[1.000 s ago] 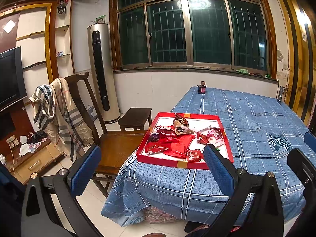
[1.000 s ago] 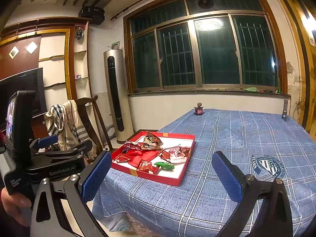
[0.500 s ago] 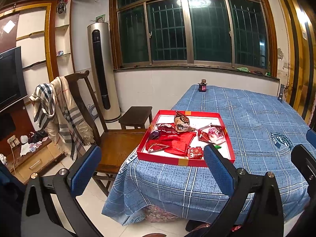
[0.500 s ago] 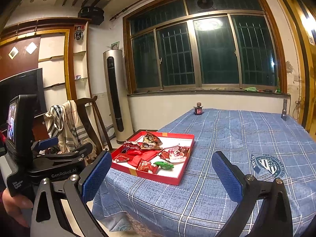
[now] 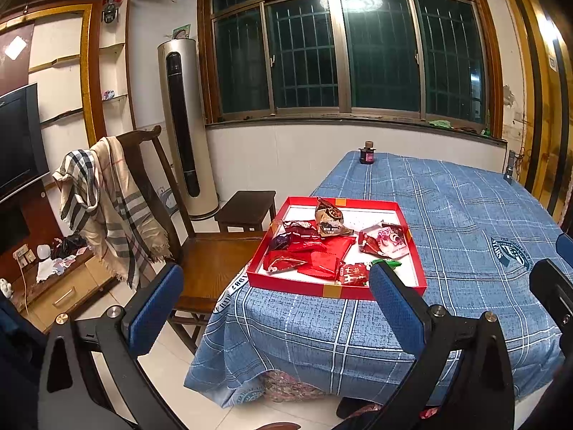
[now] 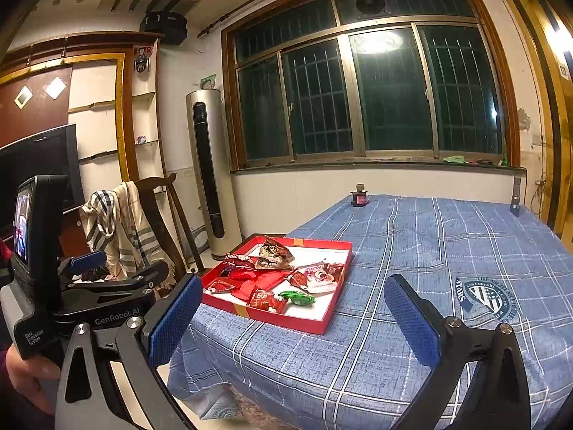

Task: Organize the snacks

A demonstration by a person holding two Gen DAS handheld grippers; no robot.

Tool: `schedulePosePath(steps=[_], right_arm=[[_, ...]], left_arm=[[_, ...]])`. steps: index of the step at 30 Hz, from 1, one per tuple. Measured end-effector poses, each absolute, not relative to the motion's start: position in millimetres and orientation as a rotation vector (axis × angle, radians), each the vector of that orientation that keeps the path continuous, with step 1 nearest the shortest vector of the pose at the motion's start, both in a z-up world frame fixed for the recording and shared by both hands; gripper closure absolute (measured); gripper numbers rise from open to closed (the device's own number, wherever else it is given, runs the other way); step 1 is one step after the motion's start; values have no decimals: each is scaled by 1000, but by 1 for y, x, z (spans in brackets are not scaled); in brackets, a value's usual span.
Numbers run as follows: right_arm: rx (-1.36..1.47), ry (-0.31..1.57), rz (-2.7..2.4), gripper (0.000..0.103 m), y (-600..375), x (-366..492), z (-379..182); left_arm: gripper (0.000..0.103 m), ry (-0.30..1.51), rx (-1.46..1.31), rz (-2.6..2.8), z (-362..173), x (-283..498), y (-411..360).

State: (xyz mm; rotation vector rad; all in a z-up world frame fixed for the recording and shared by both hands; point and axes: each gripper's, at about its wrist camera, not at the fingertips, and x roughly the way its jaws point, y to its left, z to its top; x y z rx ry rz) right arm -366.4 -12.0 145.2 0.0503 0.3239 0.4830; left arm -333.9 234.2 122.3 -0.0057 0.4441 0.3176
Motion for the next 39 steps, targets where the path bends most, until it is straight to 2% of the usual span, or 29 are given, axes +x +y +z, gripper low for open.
schedulePosePath(steps=[39], right_arm=[[27,357,483,1,-5,-361,136]], left_arm=[[0,450,-19,320,119,-330,235]])
